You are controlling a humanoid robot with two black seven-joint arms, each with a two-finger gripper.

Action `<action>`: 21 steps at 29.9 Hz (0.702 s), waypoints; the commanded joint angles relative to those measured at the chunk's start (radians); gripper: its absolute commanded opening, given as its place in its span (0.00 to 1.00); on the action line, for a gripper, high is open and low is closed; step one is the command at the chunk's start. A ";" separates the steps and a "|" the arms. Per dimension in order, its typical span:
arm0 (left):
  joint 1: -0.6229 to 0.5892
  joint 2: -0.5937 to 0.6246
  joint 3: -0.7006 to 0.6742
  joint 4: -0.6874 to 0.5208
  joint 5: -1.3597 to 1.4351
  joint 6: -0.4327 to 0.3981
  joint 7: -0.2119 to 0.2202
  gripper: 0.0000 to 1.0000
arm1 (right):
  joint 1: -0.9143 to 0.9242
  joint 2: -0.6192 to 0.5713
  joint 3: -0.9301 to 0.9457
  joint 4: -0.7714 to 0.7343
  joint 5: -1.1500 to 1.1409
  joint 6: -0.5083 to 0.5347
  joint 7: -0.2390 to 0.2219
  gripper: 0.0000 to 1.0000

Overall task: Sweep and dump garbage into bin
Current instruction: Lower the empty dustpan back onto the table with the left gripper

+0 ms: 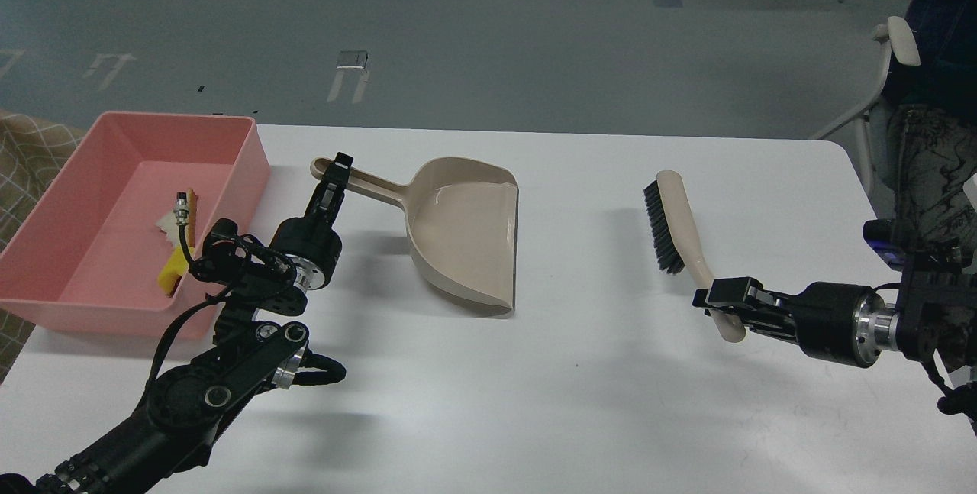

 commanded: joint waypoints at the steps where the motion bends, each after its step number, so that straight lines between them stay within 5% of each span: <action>1: 0.000 -0.005 0.000 0.000 0.000 -0.002 0.000 0.56 | -0.001 0.003 -0.001 -0.001 -0.001 0.003 0.000 0.02; 7: 0.020 -0.005 0.002 -0.001 -0.001 -0.022 -0.005 0.97 | -0.012 0.005 -0.003 0.003 0.001 0.003 0.000 0.02; 21: 0.094 0.012 0.028 -0.032 -0.004 -0.082 -0.007 0.98 | -0.021 0.013 -0.006 -0.034 -0.003 0.004 -0.002 0.09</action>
